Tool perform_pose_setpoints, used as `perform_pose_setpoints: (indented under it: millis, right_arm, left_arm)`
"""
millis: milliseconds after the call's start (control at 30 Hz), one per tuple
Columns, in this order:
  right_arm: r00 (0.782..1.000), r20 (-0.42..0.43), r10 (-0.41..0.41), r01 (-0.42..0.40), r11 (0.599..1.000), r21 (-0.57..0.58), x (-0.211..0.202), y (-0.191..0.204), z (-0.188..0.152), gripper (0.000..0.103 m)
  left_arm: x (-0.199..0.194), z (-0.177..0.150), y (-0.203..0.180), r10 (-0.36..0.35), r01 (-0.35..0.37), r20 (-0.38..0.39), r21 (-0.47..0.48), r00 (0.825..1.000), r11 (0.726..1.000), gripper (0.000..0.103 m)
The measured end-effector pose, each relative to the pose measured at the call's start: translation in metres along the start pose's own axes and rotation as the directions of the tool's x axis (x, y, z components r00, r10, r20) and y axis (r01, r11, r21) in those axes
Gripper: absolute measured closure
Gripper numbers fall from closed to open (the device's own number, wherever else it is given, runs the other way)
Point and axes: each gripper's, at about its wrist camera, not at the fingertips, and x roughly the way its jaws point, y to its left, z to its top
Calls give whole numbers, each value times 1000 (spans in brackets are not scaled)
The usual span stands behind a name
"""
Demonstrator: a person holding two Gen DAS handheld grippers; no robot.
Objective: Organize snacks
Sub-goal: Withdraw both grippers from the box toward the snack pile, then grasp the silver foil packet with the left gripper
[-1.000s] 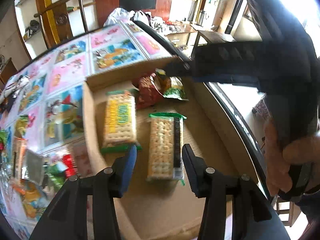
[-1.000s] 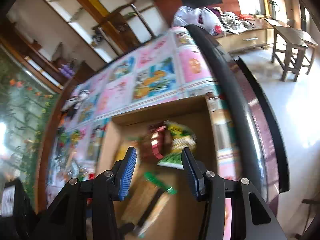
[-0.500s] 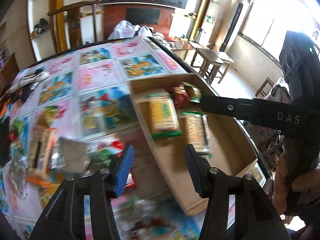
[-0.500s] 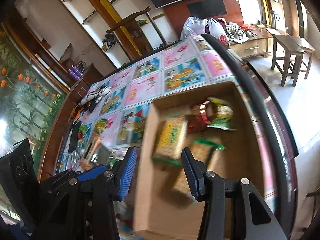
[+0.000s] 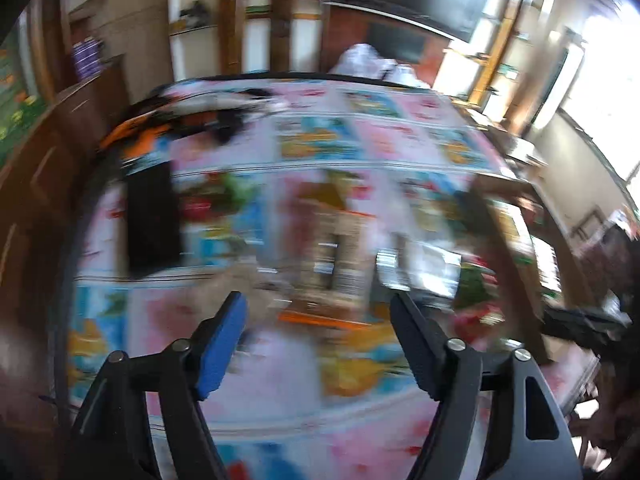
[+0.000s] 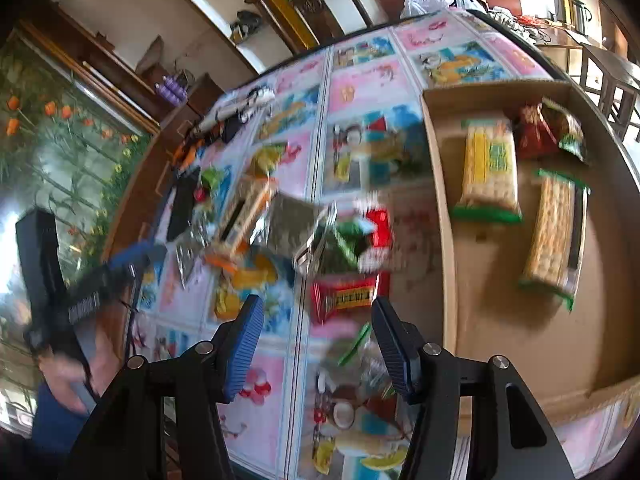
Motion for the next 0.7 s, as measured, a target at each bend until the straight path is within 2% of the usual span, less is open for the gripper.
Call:
perform_pose_setpoints:
  millis: [100, 200, 267, 333, 533, 700]
  right_arm:
    - [1000, -29, -2, 2, 1000, -5, 5, 2, -7, 42]
    - [999, -39, -8, 6, 999, -34, 4, 3, -7, 42]
    - [999, -39, -17, 15, 999, -46, -1, 3, -4, 42]
    - [1000, -20, -16, 14, 998, -62, -8, 3, -3, 38]
    - [999, -23, -32, 31, 998, -49, -13, -7, -1, 37]
    - [999, -35, -19, 18, 999, -33, -9, -9, 1, 37]
  left_arm:
    - [17, 9, 31, 35, -36, -19, -83, 999, 996, 29]
    - [36, 13, 53, 30, -36, -37, -158, 999, 987, 29]
    - [48, 16, 59, -11, 1, -50, -178, 999, 984, 29]
    - [58, 20, 64, 17, -27, -56, -183, 998, 983, 29]
    - [75, 20, 65, -88, 68, -96, -191, 992, 979, 29]
    - [70, -4, 54, -130, 110, -145, -139, 981, 984, 29]
